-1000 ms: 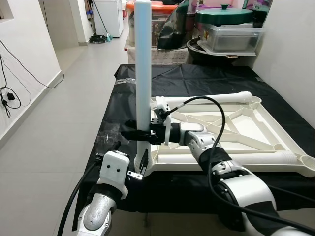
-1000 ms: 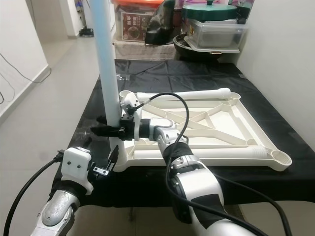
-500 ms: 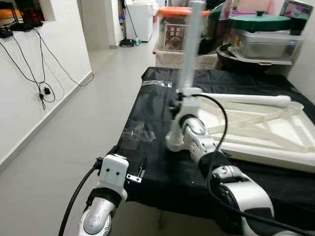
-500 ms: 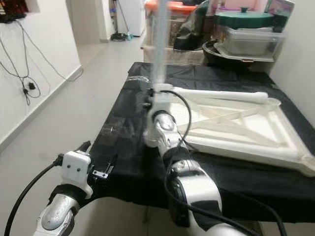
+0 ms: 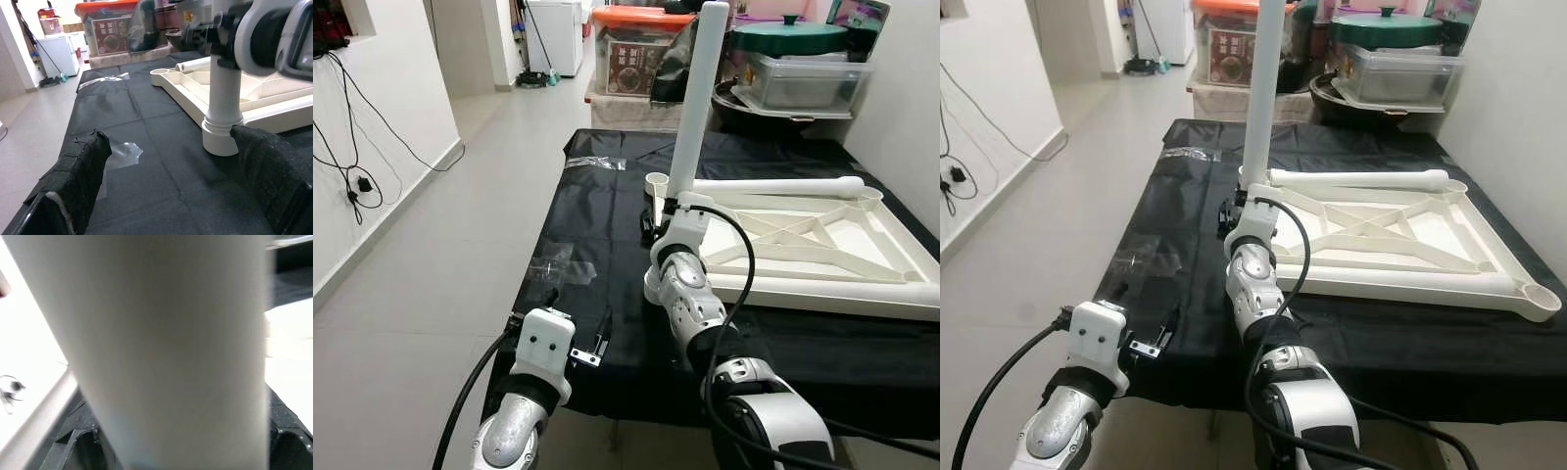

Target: Building children table

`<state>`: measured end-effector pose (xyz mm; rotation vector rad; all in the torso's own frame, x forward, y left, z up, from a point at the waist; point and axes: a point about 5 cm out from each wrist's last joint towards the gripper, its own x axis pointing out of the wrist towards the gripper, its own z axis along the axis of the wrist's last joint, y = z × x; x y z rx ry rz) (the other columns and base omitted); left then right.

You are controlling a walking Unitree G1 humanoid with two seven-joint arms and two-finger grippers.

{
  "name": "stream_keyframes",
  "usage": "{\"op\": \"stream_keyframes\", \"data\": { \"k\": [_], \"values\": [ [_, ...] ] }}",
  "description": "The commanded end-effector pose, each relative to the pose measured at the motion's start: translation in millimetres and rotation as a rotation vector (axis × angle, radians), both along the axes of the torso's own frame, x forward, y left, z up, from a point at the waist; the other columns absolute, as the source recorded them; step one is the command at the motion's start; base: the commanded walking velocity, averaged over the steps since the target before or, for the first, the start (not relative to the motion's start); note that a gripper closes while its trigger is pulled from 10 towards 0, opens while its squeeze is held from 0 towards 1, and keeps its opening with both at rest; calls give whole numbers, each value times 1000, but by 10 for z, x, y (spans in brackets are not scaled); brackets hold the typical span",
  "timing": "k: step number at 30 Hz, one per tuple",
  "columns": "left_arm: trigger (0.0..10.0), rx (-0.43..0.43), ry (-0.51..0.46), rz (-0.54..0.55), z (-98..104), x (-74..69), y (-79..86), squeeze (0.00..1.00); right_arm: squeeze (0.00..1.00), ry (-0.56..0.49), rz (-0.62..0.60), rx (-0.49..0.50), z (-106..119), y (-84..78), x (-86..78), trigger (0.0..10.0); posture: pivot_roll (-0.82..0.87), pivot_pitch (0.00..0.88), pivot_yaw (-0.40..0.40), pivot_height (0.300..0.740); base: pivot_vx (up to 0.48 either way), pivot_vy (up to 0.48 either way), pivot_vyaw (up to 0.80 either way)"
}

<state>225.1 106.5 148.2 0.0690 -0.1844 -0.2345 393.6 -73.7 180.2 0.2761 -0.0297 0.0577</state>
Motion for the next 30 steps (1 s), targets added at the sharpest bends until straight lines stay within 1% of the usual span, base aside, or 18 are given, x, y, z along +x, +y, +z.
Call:
{"op": "stream_keyframes", "data": {
  "k": [1, 4, 6, 7, 8, 9, 11, 12, 13, 15, 16, 17, 18, 22, 23, 24, 25, 30],
  "values": [
    [10000, -4, -6, 8, 10, 7, 15, 0, 0, -32, 135, 58, 78, 111, 10, 10000, -10, 0, -38, 740, 0, 0, 0],
    [10000, -4, -6, 9, 11, 8, 18, 0, 0, -41, 186, 83, 95, 137, 8, 10000, -10, 0, -38, 740, 0, 0, 0],
    [10000, -2, -8, 7, 14, 12, 18, 0, 0, -77, 425, 90, 155, 213, 2, 10000, -6, 0, -43, 740, 0, 0, 0],
    [10000, -2, -8, 7, 14, 12, 18, 0, 0, -77, 425, 90, 155, 213, 2, 10000, -6, 0, -43, 740, 0, 0, 0],
    [10000, -1, -9, 6, 17, 19, 19, 0, 0, -88, 587, 63, 173, 238, -15, 10000, -6, 0, -40, 740, 0, 0, 0],
    [10000, -1, -9, 6, 17, 19, 19, 0, 0, -88, 587, 63, 173, 238, -15, 10000, -6, 0, -40, 740, 0, 0, 0],
    [10000, 1, -12, 5, 23, 30, 17, 0, 0, -80, 844, -5, 177, 234, -61, 10000, -3, 0, -45, 740, 0, 0, 0],
    [10000, 1, -12, 5, 23, 30, 17, 0, 0, -80, 844, -5, 177, 234, -61, 10000, -3, 0, -45, 740, 0, 0, 0],
    [10000, 3, -14, 4, 25, 38, 16, 0, 0, -78, 984, -33, 188, 225, -99, 10000, 4, 0, -49, 740, 0, 0, 0],
    [10000, 3, -14, 4, 25, 38, 16, 0, 0, -78, 984, -33, 188, 225, -99, 10000, 4, 0, -49, 740, 0, 0, 0],
    [10000, 5, -17, 5, 30, 44, 22, 0, 0, -75, 1099, -62, 198, 221, -135, 10000, 38, 0, -62, 740, 0, 0, 0],
    [10000, 5, -17, 5, 30, 44, 22, 0, 0, -75, 1099, -62, 198, 221, -135, 10000, 38, 0, -62, 740, 0, 0, 0],
    [10000, 16, -23, 13, 42, 52, 54, 0, 0, -69, 1288, -121, 205, 237, -203, 10000, 45, 0, -70, 740, 0, 0, 0],
    [10000, 20, -26, 20, 47, 56, 77, 0, 0, -64, 1361, -127, 212, 267, -230, 10000, 45, 0, -70, 740, 0, 0, 0],
    [10000, 21, -26, 21, 47, 57, 80, 0, 0, -58, 1374, -124, 212, 287, -234, 4157, 45, 0, -70, 740, 0, 0, 0],
    [10000, 19, -25, 20, 46, 57, 76, 0, 0, -45, 1391, -124, 198, 299, -243, 0, 46, 0, -67, 740, 0, 0, 0],
    [10000, 18, -24, 18, 44, 58, 67, 0, 0, -49, 1391, -146, 184, 310, -248, 0, 46, 0, -67, 740, 0, 0, 0],
    [10000, 14, -21, 8, 32, 57, 35, 0, 0, -54, 1354, -145, 146, 298, -243, 0, 45, 0, -67, 740, 0, 0, 0]
  ]
}}
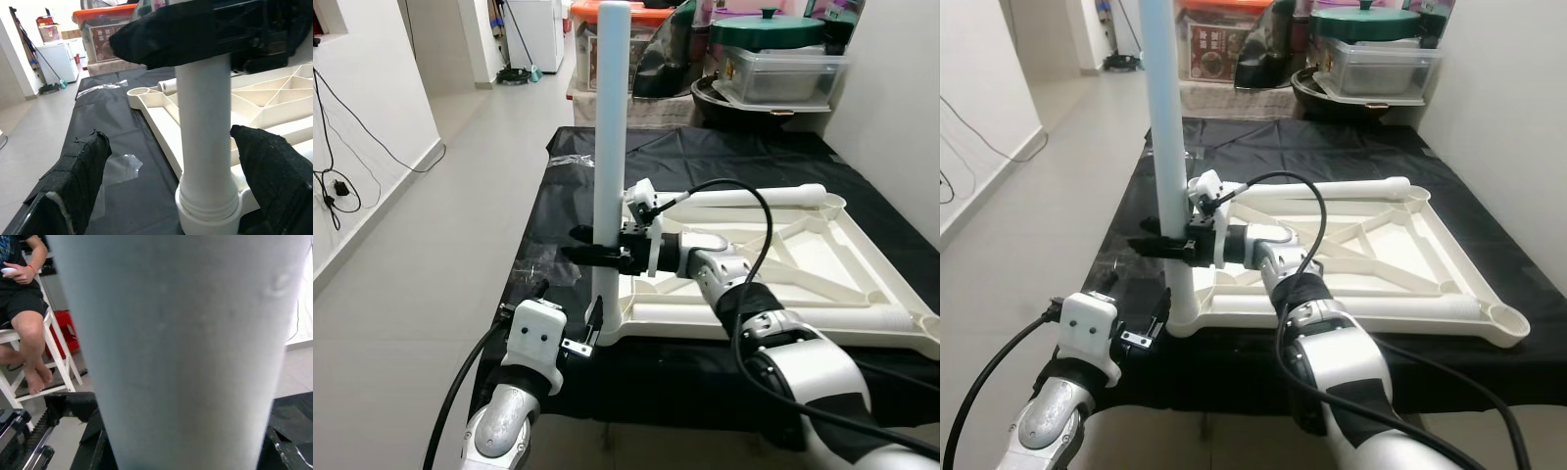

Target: Building children table

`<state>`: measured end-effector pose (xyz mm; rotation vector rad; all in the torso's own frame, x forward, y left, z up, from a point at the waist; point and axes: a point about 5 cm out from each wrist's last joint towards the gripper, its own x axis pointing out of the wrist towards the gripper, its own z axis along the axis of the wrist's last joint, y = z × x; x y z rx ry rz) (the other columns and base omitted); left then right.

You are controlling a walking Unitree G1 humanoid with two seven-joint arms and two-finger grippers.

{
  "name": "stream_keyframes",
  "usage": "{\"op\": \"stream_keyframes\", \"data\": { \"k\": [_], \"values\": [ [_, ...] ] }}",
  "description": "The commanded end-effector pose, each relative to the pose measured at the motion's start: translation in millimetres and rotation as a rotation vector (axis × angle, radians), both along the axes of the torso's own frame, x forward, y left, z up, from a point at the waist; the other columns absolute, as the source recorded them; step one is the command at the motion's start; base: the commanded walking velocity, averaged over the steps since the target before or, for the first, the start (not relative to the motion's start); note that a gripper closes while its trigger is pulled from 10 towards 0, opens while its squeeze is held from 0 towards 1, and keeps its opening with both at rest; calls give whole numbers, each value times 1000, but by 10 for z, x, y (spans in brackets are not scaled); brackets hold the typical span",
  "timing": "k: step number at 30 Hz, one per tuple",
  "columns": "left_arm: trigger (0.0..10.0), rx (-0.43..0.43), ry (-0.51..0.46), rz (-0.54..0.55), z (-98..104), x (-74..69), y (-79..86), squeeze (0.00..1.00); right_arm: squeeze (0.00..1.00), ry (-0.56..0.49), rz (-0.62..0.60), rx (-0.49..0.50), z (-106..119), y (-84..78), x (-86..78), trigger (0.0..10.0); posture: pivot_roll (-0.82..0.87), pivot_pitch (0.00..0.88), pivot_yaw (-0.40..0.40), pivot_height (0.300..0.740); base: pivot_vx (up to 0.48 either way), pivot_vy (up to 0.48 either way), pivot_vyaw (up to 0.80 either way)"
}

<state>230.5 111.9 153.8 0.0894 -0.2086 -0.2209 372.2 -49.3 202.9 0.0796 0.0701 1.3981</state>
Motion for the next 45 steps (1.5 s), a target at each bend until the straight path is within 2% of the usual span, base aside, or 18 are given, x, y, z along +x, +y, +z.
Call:
{"op": "stream_keyframes", "data": {
  "k": [1, 8, 10, 11, 15, 22, 23, 24, 26, 27, 28, 29, 33, 34, 38, 40, 42, 45],
  "values": [
    [10000, -2, 6, -6, -24, 2, -19, 0, 0, 46, 11, -6, -81, 53, -28, 0, 45, 0, -67, 740, 0, 0, 0],
    [10000, -5, 12, -10, -35, -11, -25, 0, 0, 64, -491, 58, -137, -1, 169, 0, 31, 0, -62, 740, 0, 0, 0],
    [10000, -5, 15, -9, -41, -15, -23, 0, 0, 64, -1010, 18, -220, -300, 306, 0, 36, 0, -62, 740, 0, 0, 0],
    [10000, -5, 15, -9, -41, -15, -23, 0, 0, 64, -1010, 18, -220, -300, 306, 0, 36, 0, -62, 740, 0, 0, 0],
    [10000, -5, 19, -7, -48, -24, -20, 0, 0, 17, -1432, 59, -219, -596, 291, 0, 29, 0, -57, 740, 0, 0, 0],
    [10000, -7, 24, -11, -56, -36, -27, 0, 0, 57, -1547, 124, -254, -491, 186, 0, 28, 0, -51, 740, 0, 0, 0],
    [10000, -7, 24, -11, -56, -36, -28, 0, 0, 84, -1521, 130, -283, -408, 175, 3961, 28, 0, -54, 740, 0, 0, 0],
    [10000, -7, 24, -10, -55, -37, -27, 0, 0, 97, -1481, 139, -286, -310, 174, 9882, 28, 0, -54, 740, 0, 0, 0],
    [10000, -7, 25, -8, -55, -38, -25, 0, 0, 80, -1436, 133, -269, -235, 177, 10000, 31, 0, -56, 740, 0, 0, 0],
    [10000, -7, 25, -7, -55, -39, -22, 0, 780, 91, -1360, 165, -239, -144, 181, 10000, 31, 0, -56, 740, 0, 0, 0],
    [10000, -7, 25, -7, -55, -39, -22, 0, 780, 91, -1360, 165, -239, -144, 181, 10000, 31, 0, -56, 740, 0, 0, 0],
    [10000, -7, 26, -6, -57, -40, -21, 0, 1000, 75, -1300, 188, -187, -104, 194, 10000, 31, 0, -56, 740, 0, 0, 0],
    [10000, -9, 27, -8, -61, -45, -26, 0, 1000, 61, -1175, 246, -73, -61, 218, 10000, 28, 0, -52, 740, 0, 0, 0],
    [10000, -8, 27, -9, -63, -45, -29, 0, 0, 65, -1109, 264, -34, -59, 235, 10000, 26, 0, -50, 740, 0, 0, 0],
    [10000, -8, 27, -10, -64, -45, -32, 0, 0, 65, -970, 259, -4, -53, 244, 10000, 26, 0, -50, 740, 0, 0, 0],
    [10000, -9, 28, -14, -67, -41, -44, 0, 0, 59, -613, 203, 10, -61, 205, 10000, 21, 0, -46, 740, 0, 0, 0],
    [10000, -9, 28, -14, -67, -41, -44, 0, 0, 59, -613, 203, 10, -61, 205, 10000, 21, 0, -46, 740, 0, 0, 0],
    [10000, -10, 28, -21, -76, -35, -64, 0, 0, 47, -178, 68, -68, -49, 42, 10000, 19, 0, -45, 740, 0, 0, 0]
  ]
}}
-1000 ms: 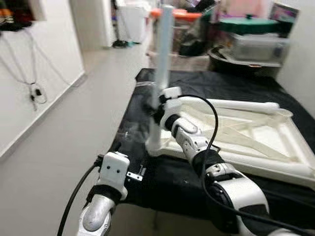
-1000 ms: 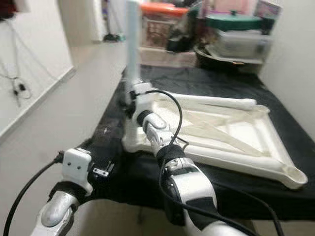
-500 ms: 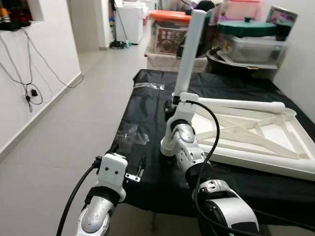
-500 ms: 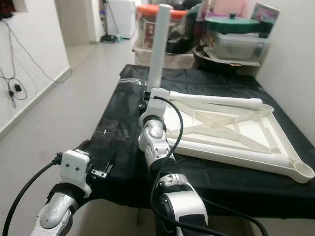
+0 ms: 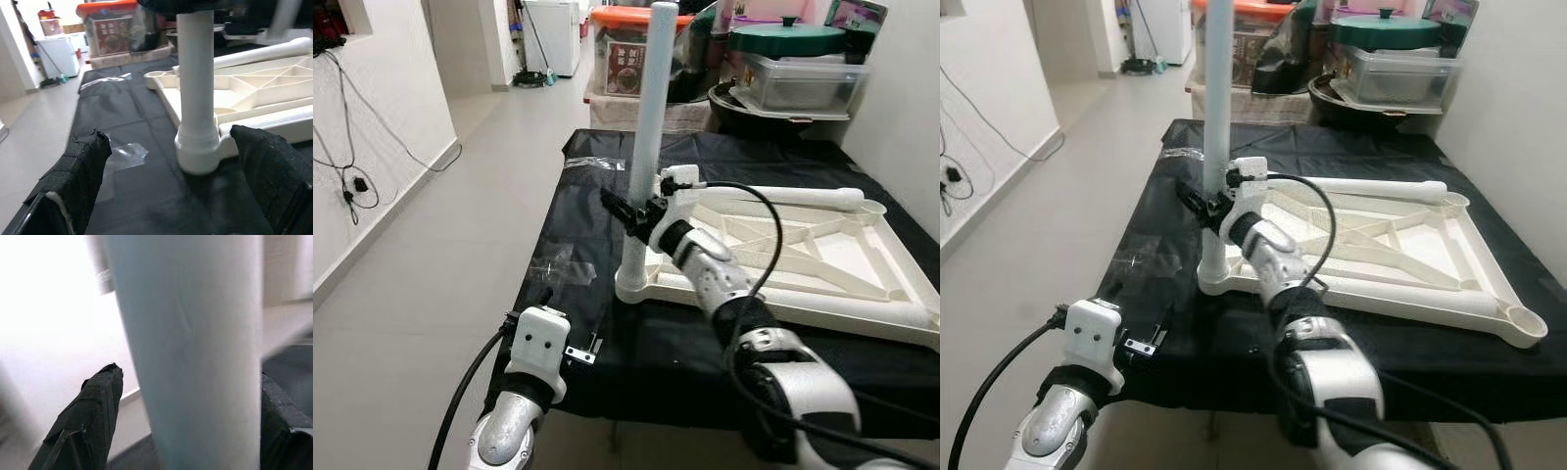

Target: Building children table

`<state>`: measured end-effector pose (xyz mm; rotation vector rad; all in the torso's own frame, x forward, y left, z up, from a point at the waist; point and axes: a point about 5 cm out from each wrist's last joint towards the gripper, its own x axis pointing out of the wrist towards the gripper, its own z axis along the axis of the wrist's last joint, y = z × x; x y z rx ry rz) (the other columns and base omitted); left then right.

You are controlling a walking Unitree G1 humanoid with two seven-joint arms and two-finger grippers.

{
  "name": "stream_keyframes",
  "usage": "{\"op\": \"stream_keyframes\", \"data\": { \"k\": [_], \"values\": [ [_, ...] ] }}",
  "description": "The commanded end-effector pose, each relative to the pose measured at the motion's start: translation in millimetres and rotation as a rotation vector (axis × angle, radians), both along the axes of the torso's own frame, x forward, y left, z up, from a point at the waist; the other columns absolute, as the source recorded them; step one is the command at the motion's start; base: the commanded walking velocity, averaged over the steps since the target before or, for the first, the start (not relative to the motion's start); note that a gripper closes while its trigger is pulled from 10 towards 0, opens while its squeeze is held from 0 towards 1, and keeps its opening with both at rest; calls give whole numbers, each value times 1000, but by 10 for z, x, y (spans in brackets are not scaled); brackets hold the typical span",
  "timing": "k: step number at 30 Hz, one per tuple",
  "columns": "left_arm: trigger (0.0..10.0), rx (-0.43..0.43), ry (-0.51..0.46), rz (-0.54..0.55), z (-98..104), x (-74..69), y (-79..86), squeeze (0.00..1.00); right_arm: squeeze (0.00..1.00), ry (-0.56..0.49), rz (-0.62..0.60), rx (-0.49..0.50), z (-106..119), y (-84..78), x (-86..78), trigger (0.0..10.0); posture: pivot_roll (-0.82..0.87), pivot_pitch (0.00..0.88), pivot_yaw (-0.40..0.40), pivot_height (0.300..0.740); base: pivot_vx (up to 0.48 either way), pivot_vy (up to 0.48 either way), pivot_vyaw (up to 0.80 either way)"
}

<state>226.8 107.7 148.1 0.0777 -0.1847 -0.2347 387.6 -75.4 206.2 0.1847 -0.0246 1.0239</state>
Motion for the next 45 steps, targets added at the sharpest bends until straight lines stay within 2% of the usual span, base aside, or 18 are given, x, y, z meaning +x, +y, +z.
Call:
{"op": "stream_keyframes", "data": {
  "k": [1, 9, 10, 14, 17, 20, 22, 23, 24, 25, 27, 30, 31, 33, 35, 37, 44, 45],
  "values": [
    [10000, -2, 3, -8, -18, 2, -22, 0, 0, 40, 202, -42, -101, 213, -112, 10000, 19, 0, -45, 740, 0, 0, 0],
    [10000, -1, 0, -4, -14, 4, -24, 0, 0, 49, 472, -132, -191, 383, -262, 10000, 30, 0, -58, 740, 0, 0, 0],
    [10000, -2, -1, 0, -11, 4, -18, 0, 0, 48, 503, -119, -180, 433, -284, 0, 26, 0, -64, 740, 0, 0, 0],
    [10000, -3, -3, 5, -10, 2, -6, 0, 0, 31, 520, -102, -153, 473, -295, 0, 0, 0, -56, 740, 0, 0, 0],
    [10000, -4, 0, 3, -17, -1, -12, 0, 0, 5, 379, -94, -129, 504, -229, 0, 0, 0, -56, 740, 0, 0, 0],
    [10000, -3, 2, -2, -24, -6, -26, 0, 0, -4, 182, -84, -128, 492, -141, 0, 2, 0, -50, 740, 0, 0, 0],
    [10000, -1, 5, -2, -29, -12, -15, 0, 0, 28, -103, -55, -180, 380, -30, 0, -2, 0, -38, 740, 0, 0, 0],
    [10000, -1, 5, -2, -29, -12, -15, 0, 0, 28, -103, -55, -180, 380, -30, 0, -2, 0, -38, 740, 0, 0, 0],
    [10000, -1, 7, 0, -33, -13, -2, 0, 0, 64, -332, -36, -220, 250, 48, 0, -7, 0, -36, 740, 0, 0, 0],
    [10000, -1, 7, 0, -33, -13, -2, 0, 0, 64, -332, -36, -220, 250, 48, 0, -7, 0, -36, 740, 0, 0, 0],
    [10000, -2, 10, -2, -40, -13, -2, 0, 0, 92, -581, -49, -260, 87, 111, 0, -7, 0, -36, 740, 0, 0, 0],
    [10000, -2, 10, -2, -40, -13, -2, 0, 0, 92, -581, -49, -260, 87, 111, 0, -7, 0, -36, 740, 0, 0, 0],
    [10000, -2, 11, -5, -40, -12, -12, 0, 0, 110, -772, -65, -301, -51, 130, 0, -11, 0, -39, 740, 0, 0, 0],
    [10000, 1, 10, -7, -39, -11, -16, 0, 0, 146, -947, -61, -353, -161, 119, 0, -11, 0, -39, 740, 0, 0, 0],
    [10000, 1, 10, -7, -39, -11, -16, 0, 0, 146, -947, -61, -353, -161, 119, 0, -11, 0, -39, 740, 0, 0, 0],
    [10000, 5, 5, -1, -30, -2, 2, 0, 0, 223, -1124, -39, -458, -165, 45, 0, 8, 0, -40, 740, 0, 0, 0],
    [10000, 5, 2, -1, -26, 1, 8, 0, 0, 242, -1142, -11, -463, -27, 6, 0, 8, 0, -40, 740, 0, 0, 0],
    [10000, 5, 2, 1, -25, 0, 10, 0, 0, 240, -1094, 22, -427, 53, 10, 8235, 22, 0, -44, 740, 0, 0, 0]
  ]
}}
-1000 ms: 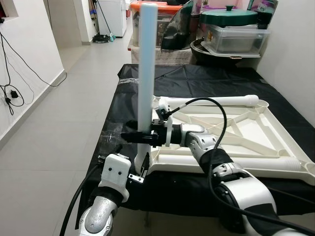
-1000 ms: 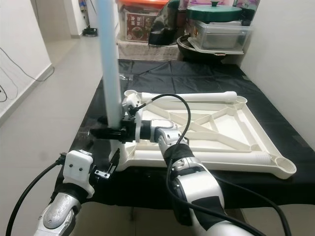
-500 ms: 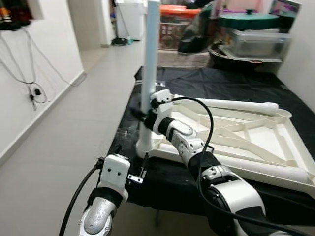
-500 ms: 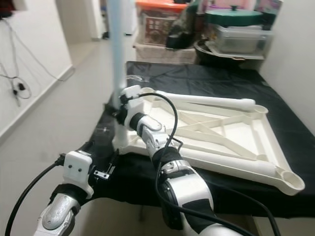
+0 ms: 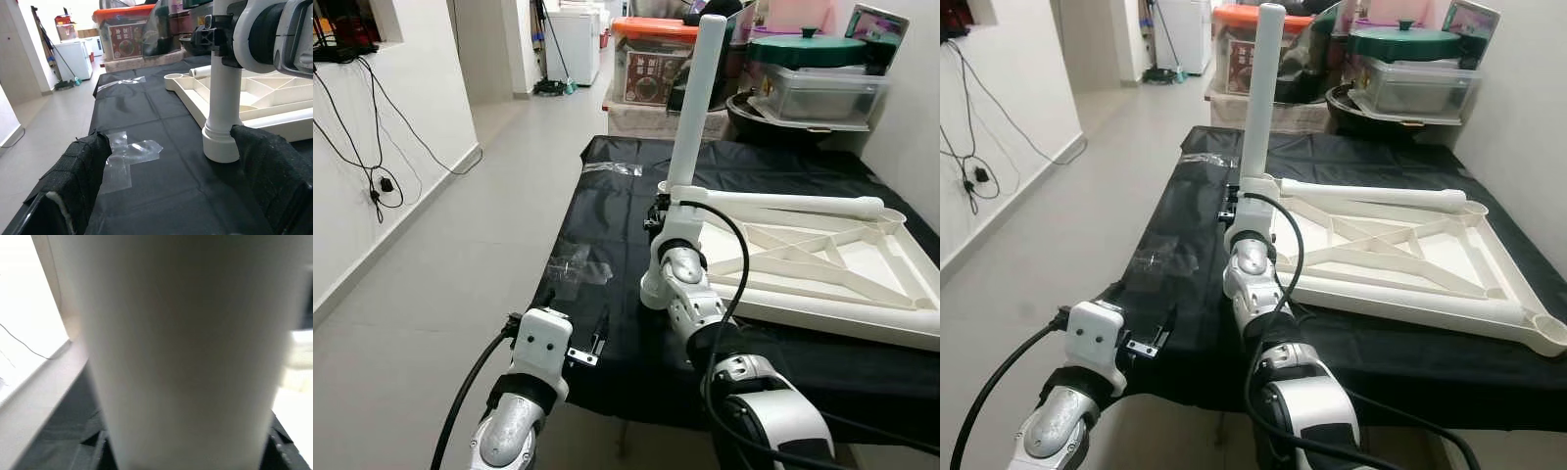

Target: Building children table

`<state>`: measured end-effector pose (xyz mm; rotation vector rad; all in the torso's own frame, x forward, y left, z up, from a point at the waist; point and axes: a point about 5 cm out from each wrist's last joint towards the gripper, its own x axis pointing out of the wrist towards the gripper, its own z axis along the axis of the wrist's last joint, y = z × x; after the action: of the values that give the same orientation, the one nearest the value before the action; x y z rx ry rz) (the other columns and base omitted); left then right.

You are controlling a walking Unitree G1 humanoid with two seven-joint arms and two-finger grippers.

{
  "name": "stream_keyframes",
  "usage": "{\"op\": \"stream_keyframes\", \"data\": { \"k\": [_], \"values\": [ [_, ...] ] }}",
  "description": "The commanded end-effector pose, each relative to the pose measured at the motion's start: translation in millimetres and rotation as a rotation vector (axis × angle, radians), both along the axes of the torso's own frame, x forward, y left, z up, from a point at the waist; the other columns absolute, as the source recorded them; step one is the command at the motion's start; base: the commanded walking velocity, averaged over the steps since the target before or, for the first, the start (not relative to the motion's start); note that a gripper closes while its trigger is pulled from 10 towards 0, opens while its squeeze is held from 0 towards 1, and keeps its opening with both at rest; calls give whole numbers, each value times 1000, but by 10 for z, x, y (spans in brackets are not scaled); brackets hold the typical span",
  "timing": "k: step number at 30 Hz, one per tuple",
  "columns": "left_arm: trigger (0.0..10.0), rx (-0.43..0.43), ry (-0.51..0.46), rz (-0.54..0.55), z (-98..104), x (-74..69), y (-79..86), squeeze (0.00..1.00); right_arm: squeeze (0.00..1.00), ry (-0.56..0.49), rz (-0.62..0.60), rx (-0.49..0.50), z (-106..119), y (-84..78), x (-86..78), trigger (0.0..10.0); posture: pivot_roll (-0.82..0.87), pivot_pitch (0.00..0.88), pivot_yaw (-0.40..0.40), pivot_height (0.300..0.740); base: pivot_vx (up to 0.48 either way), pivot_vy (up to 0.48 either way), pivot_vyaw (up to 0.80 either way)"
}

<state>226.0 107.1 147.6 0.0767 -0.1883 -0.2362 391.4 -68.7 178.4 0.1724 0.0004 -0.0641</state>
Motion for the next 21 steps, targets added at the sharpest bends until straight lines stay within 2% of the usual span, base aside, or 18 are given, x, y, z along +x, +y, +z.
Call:
{"op": "stream_keyframes", "data": {
  "k": [1, 2, 7, 8, 10, 12, 14, 16, 17, 19, 20, 21],
  "values": [
    [10000, 6, 5, 4, -18, 9, 18, 0, 1000, 20, 68, 127, -69, 82, -24, 10000, 22, 0, -44, 740, 0, 0, 0],
    [10000, 5, 6, 5, -17, 9, 19, 0, 1000, -21, 117, 138, -3, 142, -29, 10000, 22, 0, -44, 740, 0, 0, 0],
    [10000, 5, 6, 4, -18, 9, 17, 0, 1000, -96, 192, 139, 131, 194, -28, 10000, 22, 0, -44, 740, 0, 0, 0],
    [10000, 4, 7, 1, -19, 10, 8, 0, 0, -165, 309, 148, 252, 201, -7, 10000, 22, 0, -44, 740, 0, 0, 0],
    [10000, 4, 7, 1, -19, 10, 8, 0, 0, -165, 309, 148, 252, 201, -7, 10000, 22, 0, -44, 740, 0, 0, 0],
    [10000, 2, 7, 0, -19, 14, 5, 0, 0, -180, 610, 191, 329, 205, 16, 10000, 12, 0, -42, 740, 0, 0, 0],
    [10000, 2, 7, 0, -19, 14, 5, 0, 0, -180, 610, 191, 329, 205, 16, 10000, 12, 0, -42, 740, 0, 0, 0],
    [10000, 1, 5, -2, -17, 20, 3, 0, 0, -162, 959, 191, 341, 222, -45, 10000, 12, 0, -42, 740, 0, 0, 0],
    [10000, 1, 5, -2, -17, 20, 3, 0, 0, -162, 959, 191, 341, 222, -45, 10000, 12, 0, -42, 740, 0, 0, 0],
    [10000, 3, 1, -9, -4, 27, -3, 0, 0, -118, 1332, 116, 290, 275, -193, 10000, 1, 0, -35, 740, 0, 0, 0],
    [10000, 3, 1, -9, -4, 27, -3, 0, 0, -118, 1332, 116, 290, 275, -193, 10000, 1, 0, -35, 740, 0, 0, 0],
    [10000, 2, -4, -22, 11, 30, -32, 0, 0, -87, 1479, 76, 270, 343, -258, 10000, -3, 0, -29, 740, 0, 0, 0]
  ]
}}
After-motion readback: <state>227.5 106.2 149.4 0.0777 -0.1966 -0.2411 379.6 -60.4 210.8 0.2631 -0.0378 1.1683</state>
